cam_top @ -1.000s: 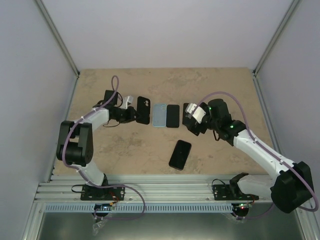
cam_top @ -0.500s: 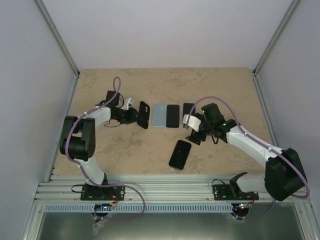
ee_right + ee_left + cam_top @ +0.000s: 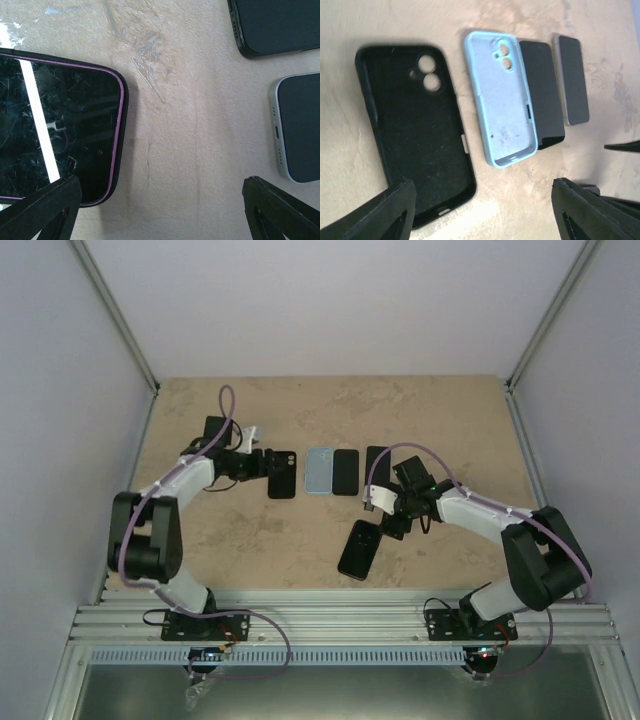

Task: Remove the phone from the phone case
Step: Place the phone case at the center of the board, then pick up the phone at the center of the board.

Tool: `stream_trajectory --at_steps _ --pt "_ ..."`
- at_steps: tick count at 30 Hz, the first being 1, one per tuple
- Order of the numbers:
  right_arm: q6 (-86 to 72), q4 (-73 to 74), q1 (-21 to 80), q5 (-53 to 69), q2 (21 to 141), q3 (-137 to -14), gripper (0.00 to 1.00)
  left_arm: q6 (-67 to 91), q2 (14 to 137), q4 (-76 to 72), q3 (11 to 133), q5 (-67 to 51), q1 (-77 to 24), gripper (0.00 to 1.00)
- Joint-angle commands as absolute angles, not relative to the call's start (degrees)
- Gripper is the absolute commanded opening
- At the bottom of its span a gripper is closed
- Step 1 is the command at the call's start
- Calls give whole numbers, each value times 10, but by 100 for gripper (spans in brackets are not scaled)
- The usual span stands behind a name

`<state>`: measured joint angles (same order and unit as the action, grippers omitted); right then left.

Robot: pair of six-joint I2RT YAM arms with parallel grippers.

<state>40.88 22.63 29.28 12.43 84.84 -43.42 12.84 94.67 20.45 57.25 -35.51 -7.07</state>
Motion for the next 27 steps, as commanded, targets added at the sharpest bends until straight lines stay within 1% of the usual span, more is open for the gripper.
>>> stream_trajectory --at_steps 1,4,7,9,11,16,19,23,25,27 --pt "415 214 290 124 868 -428 89 59 874 207 560 -311 -91 82" --pt "417 212 291 121 877 -422 89 5 838 248 553 -281 -130 86" --pt "417 208 291 118 885 -415 89 -73 799 286 543 -269 -193 91" --pt "413 211 290 120 888 -416 89 -112 775 299 531 -253 -237 99" --pt "403 217 287 127 884 -421 89 -115 759 303 526 -230 -282 99" --pt "358 240 259 178 854 -455 89 -43 748 282 510 -198 -405 99" --pt "335 248 241 207 833 -468 90 25 753 236 495 -177 -469 99" --pt "303 237 215 212 794 -468 92 123 823 223 515 -62 -569 99" --pt "282 227 196 217 772 -468 93 155 857 220 534 -15 -591 100" --pt "253 212 177 222 751 -467 94 189 888 221 555 4 -599 100"
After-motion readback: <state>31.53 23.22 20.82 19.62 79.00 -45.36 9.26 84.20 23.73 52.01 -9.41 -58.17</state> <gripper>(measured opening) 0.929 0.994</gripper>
